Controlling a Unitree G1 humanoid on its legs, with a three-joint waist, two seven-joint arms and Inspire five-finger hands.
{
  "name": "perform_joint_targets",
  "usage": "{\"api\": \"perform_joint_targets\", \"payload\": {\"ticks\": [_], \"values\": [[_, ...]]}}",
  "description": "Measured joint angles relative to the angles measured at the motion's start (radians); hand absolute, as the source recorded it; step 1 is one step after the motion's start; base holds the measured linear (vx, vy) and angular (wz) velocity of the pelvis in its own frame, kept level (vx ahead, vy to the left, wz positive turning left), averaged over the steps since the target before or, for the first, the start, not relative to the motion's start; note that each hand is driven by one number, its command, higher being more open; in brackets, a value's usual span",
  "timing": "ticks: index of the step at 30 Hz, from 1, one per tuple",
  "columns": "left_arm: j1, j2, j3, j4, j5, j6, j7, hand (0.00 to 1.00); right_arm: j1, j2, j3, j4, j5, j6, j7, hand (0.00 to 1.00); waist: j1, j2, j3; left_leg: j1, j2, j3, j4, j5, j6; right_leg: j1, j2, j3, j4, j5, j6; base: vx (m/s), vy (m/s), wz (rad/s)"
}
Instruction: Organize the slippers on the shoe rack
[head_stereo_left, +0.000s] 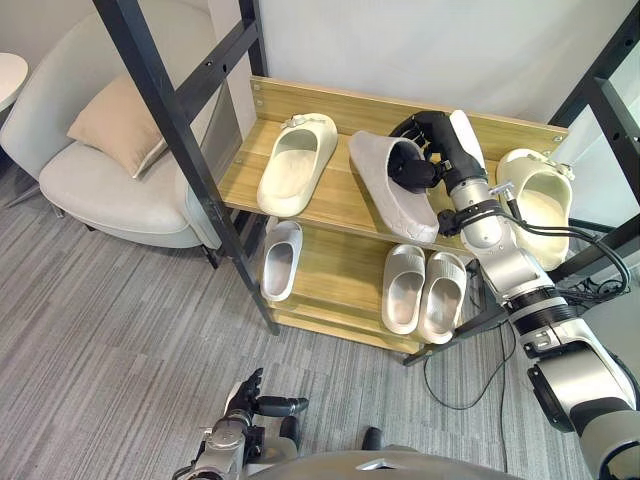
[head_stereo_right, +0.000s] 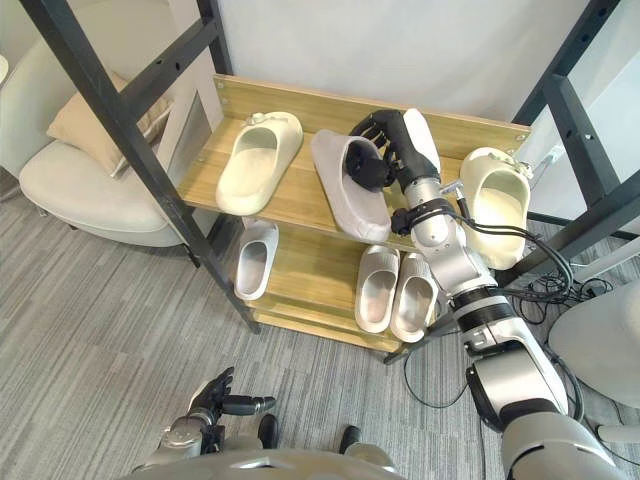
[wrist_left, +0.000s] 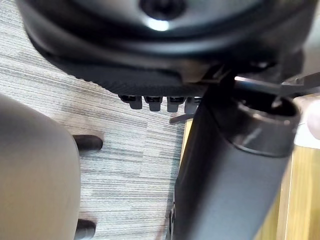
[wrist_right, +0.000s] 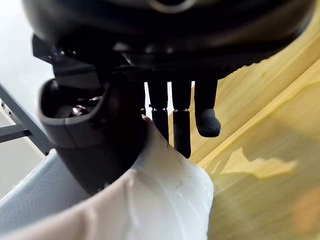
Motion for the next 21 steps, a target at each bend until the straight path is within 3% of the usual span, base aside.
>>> {"api": "perform_joint_targets", "payload": {"ticks": [8, 12, 17, 21], "values": [[0.0, -0.001, 0.001, 0.001, 0.002, 0.003, 0.001, 1.0, 0.182, 0.0, -0.069, -0.243, -0.045, 0.006, 0.005, 0.0, -0.011, 0.004, 0.003, 0.005, 0.001, 0.006, 0.002, -0.002, 0.001, 0.001, -0.003, 0.007, 0.005, 0.0, 0.001, 0.0, 0.0, -0.01], [0.002, -0.005, 0.001, 0.003, 0.007, 0.01, 0.002, 1.0, 0.273, 0.036, -0.172, -0.474, -0.08, 0.007, 0.0, 0.0, -0.025, 0.023, 0.012, 0.026, 0.004, 0.014, 0.001, -0.006, 0.003, 0.012, -0.006, 0.016, 0.013, -0.001, 0.001, -0.01, 0.004, -0.07], [0.002, -0.011, 0.001, 0.006, 0.044, 0.012, 0.001, 1.0, 0.351, 0.113, -0.211, -0.723, -0.075, -0.062, -0.033, 0.0, -0.039, 0.033, 0.006, 0.036, 0.008, 0.033, 0.002, -0.007, 0.001, 0.011, -0.003, 0.035, 0.018, -0.002, 0.0, -0.01, 0.002, -0.1], [0.003, -0.018, -0.001, 0.012, 0.044, 0.012, 0.002, 1.0, 0.415, 0.164, -0.163, -0.788, 0.005, -0.101, -0.008, 0.0, -0.039, 0.046, -0.004, 0.039, 0.008, 0.035, 0.002, -0.007, 0.002, 0.011, -0.004, 0.037, 0.02, -0.002, 0.0, 0.0, 0.0, -0.01]]}}
